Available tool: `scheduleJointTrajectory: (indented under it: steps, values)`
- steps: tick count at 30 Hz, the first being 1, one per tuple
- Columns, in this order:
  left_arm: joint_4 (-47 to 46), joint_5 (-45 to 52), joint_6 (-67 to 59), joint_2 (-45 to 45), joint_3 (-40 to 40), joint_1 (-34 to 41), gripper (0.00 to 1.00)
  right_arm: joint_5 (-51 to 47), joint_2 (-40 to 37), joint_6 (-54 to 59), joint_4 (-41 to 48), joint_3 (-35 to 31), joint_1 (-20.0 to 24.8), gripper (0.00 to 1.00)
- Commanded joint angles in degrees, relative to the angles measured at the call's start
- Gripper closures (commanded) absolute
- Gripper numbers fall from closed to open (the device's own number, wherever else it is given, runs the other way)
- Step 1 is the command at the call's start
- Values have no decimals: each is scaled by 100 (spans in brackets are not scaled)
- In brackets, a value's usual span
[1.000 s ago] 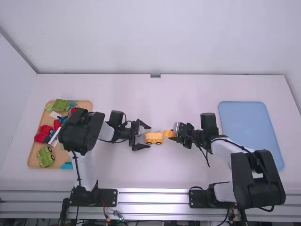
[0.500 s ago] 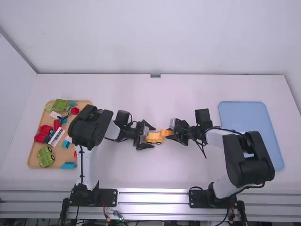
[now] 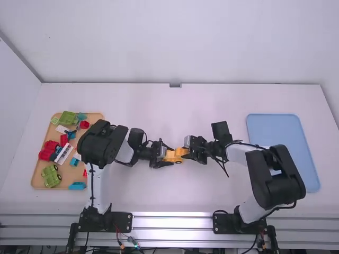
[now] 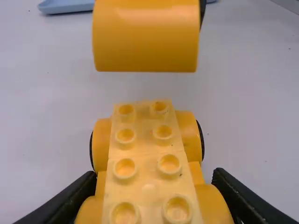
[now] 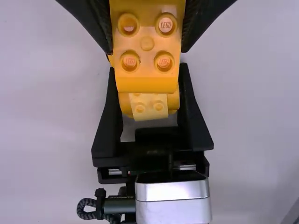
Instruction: Assemble lego blocks to make yellow taxi
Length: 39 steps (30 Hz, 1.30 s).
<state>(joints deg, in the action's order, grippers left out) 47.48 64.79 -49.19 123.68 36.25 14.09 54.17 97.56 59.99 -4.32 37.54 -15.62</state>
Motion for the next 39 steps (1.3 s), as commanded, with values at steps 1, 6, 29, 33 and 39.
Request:
scheduleJointTrajectory:
  steps: [1, 6, 29, 33, 39]
  values:
    - [44, 31, 184, 94, -61, -15, 38, -11, 61, 48, -17, 114, -81, 100]
    - [-308, 24, 179, 94, 98, 9, 44, -170, 61, 26, -79, 114, -236, 100]
    - [-1069, 26, -616, 94, 203, 85, 54, 0, 706, 7, -164, 522, -568, 100]
    - [-1108, 22, -566, 94, 251, 114, 54, -63, 754, 2, -177, 520, -697, 100]
    - [-1062, 24, -568, 94, 234, 111, 54, -39, 1073, -310, -461, 529, -527, 100]
